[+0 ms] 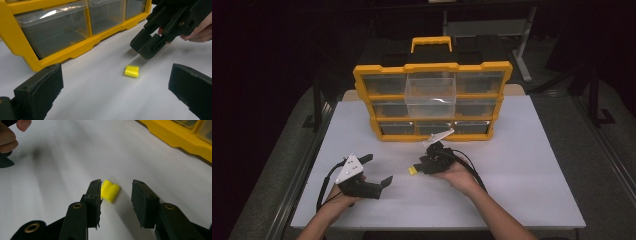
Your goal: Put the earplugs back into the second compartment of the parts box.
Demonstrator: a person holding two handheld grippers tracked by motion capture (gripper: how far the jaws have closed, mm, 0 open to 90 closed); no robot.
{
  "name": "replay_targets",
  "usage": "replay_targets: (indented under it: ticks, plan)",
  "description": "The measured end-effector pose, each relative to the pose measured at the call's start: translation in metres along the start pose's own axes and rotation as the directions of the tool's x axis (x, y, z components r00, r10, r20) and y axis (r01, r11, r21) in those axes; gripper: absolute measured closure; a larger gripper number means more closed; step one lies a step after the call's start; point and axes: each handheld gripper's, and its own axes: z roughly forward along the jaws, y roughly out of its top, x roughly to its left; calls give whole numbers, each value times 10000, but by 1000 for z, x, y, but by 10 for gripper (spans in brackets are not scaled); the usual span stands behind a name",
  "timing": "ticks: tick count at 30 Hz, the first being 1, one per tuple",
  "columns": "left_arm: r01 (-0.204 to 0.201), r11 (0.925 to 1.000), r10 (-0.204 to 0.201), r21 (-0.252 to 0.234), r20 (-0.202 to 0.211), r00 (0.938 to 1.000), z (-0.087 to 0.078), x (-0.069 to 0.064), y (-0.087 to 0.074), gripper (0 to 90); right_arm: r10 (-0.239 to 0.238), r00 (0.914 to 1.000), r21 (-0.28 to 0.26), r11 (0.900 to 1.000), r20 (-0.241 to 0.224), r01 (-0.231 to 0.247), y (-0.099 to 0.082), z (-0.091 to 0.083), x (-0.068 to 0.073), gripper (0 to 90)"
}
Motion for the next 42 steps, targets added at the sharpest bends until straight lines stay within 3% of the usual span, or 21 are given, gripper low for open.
replay_targets:
  ticks: [17, 30, 36, 42]
  plan:
    - [-20, 10000, 20, 22, 20, 10000, 0, 0, 0, 0, -161, 9998, 430, 9989, -97, 165, 2, 21, 1, 632]
    - [3, 10000, -3, 28, 17, 10000, 0, 0, 0, 0, -86, 10000, 628, 9980, -14, 87, 1, 21, -3, 686]
    - [16, 10000, -17, 25, 26, 10000, 0, 0, 0, 0, -67, 9999, 747, 9972, -142, 78, 0, 23, -3, 693]
    - [-3, 10000, 3, 29, -11, 10000, 0, 0, 0, 0, -9, 9995, 830, 9965, -327, 36, -1, 26, -2, 761]
